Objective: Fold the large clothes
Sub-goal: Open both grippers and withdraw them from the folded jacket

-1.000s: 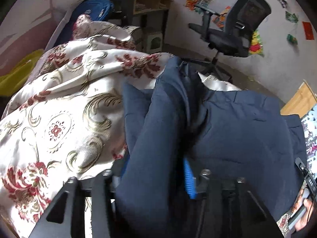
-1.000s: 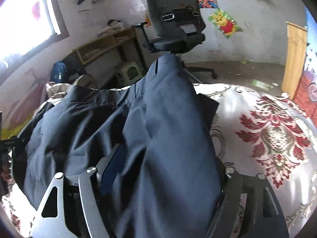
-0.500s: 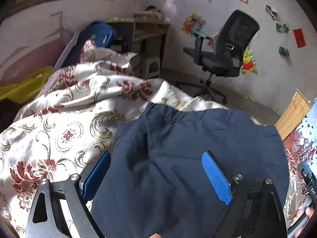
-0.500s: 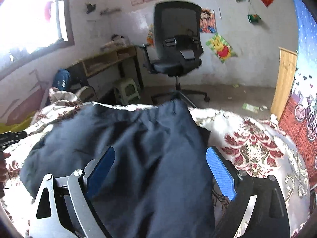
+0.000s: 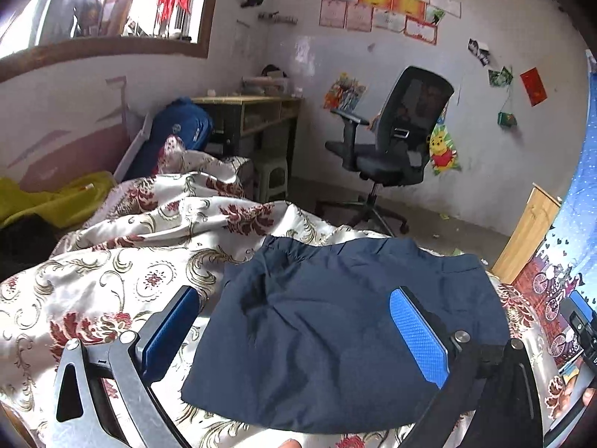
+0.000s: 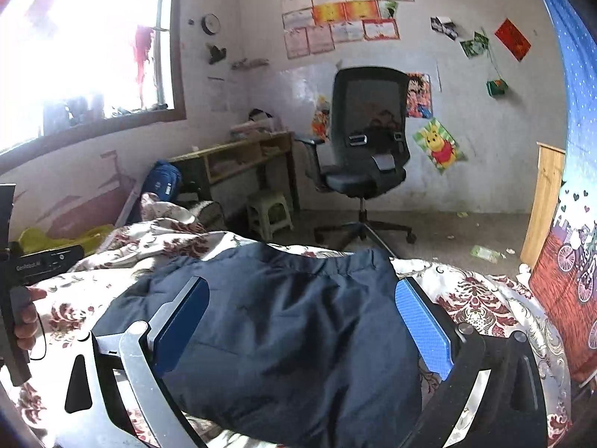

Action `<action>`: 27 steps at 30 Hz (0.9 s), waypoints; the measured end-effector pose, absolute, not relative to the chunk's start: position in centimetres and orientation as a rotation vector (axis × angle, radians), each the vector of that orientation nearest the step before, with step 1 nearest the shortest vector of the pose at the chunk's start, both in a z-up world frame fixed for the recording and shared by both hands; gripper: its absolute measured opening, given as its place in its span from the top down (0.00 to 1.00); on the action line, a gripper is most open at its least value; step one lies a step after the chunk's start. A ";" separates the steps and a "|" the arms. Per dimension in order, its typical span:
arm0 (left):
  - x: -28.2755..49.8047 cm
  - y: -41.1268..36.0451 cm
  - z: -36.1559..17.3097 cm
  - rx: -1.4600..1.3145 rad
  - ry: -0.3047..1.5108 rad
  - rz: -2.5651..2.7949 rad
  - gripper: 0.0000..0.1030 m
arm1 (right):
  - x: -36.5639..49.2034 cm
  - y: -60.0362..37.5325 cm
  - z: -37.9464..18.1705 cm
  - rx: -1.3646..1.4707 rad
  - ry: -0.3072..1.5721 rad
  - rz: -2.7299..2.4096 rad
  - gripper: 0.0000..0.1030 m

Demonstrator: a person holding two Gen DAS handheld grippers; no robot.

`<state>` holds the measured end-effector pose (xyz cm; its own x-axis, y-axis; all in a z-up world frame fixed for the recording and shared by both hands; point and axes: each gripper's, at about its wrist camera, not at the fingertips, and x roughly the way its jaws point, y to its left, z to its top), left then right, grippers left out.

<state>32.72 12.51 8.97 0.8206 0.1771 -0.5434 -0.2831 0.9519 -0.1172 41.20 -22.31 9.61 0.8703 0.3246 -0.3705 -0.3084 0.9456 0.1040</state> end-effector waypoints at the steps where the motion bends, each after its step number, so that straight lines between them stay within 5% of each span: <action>1: 32.0 12.3 9.3 -0.194 0.548 0.244 0.00 | 40.4 -22.3 10.1 0.041 0.382 0.337 0.04; 27: 16.7 7.0 12.4 -0.100 0.395 0.241 0.00 | 23.9 -22.5 13.4 0.041 0.236 0.385 0.01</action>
<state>16.66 7.03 12.41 0.8948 0.2131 -0.3924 -0.2518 0.9665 -0.0491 23.86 -22.46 13.43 0.8995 0.3771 -0.2207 -0.3676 0.9261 0.0845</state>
